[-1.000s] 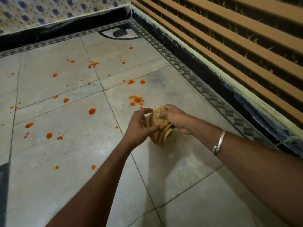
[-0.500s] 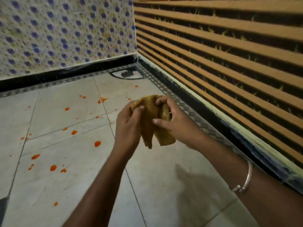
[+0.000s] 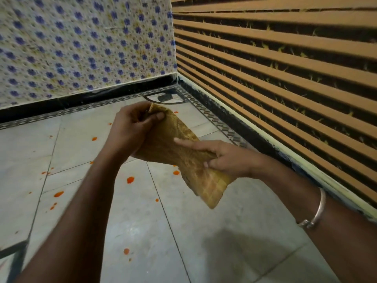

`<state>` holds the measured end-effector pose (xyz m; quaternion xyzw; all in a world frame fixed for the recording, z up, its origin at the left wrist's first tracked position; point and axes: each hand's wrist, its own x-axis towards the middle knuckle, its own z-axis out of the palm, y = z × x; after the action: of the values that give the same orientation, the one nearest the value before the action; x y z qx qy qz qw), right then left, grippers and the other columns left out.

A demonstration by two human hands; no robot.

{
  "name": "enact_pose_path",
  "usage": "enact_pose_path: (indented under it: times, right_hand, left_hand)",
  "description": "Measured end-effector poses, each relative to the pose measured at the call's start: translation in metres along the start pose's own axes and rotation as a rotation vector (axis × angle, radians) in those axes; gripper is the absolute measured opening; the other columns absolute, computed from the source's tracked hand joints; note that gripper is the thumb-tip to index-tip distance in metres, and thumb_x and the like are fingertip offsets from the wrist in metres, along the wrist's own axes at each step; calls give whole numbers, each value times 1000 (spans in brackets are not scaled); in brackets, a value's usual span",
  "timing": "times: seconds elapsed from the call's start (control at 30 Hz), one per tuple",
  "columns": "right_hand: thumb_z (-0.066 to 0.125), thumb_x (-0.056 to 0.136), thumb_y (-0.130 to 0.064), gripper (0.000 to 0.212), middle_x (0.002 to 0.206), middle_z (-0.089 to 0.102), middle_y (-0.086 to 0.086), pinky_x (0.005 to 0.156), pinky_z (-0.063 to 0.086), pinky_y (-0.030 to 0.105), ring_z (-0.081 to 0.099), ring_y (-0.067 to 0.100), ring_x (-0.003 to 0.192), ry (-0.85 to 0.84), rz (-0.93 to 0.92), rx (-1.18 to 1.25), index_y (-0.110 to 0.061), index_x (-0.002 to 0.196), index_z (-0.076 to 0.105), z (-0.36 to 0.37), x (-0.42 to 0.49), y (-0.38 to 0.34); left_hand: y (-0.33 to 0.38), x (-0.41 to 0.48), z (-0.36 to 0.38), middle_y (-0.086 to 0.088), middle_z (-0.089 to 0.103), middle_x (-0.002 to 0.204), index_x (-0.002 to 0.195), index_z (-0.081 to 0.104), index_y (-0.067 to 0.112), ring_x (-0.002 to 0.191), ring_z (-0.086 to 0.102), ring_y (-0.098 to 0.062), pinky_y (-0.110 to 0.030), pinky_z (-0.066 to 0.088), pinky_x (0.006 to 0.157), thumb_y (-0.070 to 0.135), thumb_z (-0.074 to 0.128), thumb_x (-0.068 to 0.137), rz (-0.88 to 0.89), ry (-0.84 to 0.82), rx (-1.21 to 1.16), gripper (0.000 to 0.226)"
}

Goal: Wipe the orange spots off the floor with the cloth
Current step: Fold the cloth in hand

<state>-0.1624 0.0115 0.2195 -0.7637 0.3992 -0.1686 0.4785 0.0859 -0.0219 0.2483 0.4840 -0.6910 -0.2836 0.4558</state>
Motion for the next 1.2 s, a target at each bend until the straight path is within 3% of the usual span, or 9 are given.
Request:
enact_pose_path:
  times: [0.1,0.2,0.5,0.67,0.8,0.9,1.03,1.13,1.2]
  right_hand:
    - [41,99,9,83,156,40,-9,97,56,26,48,15,135,-45,64,-114,-60,146,41,8,3,-6]
    - [44,96,9,76,146,47,-6,94,60,40,61,21,120,70,157,-32,-50,144,51,9,6,-6]
    - [63,94,5,53,116,72,5,83,63,34,73,24,102,392,258,390,-24,139,62,-4,15,8]
    - [49,102,-5,20,110,70,13,76,61,32,71,23,98,554,315,481,-7,116,64,-5,15,12]
    - [42,107,-32,33,110,66,16,84,61,39,67,24,102,573,280,682,-8,119,60,-4,15,17]
    - [59,102,-37,37,114,71,13,72,62,32,70,23,104,566,317,665,-8,126,62,-2,14,15]
    - [52,104,-9,34,119,63,12,72,60,32,65,23,107,627,355,509,-8,137,51,-4,15,15]
    - [48,104,-3,34,119,65,12,81,60,32,67,23,108,639,331,568,-6,138,51,-9,14,17]
    - [48,103,0,32,119,67,15,82,61,35,70,25,106,625,323,638,-4,135,53,-10,14,14]
  left_hand:
    - [-8,0,1,6,76,101,105,76,26,102,70,-20,-54,58,93,25,70,98,5,31,-15,9]
    - [-13,-1,8,3,76,102,107,76,22,102,70,-21,-53,58,92,23,71,97,20,90,-22,11]
    - [-19,-33,56,9,75,86,111,76,11,72,68,-2,-14,50,61,5,65,99,101,118,-143,17]
    - [-25,-54,89,11,77,86,119,75,25,71,71,-11,-28,57,61,17,66,101,131,45,-80,21]
    - [-28,-67,118,4,77,87,133,69,22,70,72,-10,-33,61,66,28,57,104,187,0,99,33]
    - [-26,-73,129,-2,78,106,136,67,18,85,73,-19,-16,49,68,22,58,99,302,46,289,39]
    - [-31,-76,137,-6,65,142,143,61,15,132,61,-27,-46,57,99,29,62,100,442,16,403,45]
    - [-41,-77,134,-5,50,155,157,40,16,137,52,-21,-45,49,108,48,72,90,404,-62,310,81]
    - [-48,-74,132,-7,34,166,162,24,19,149,38,-22,-42,38,118,40,82,84,315,-51,298,100]
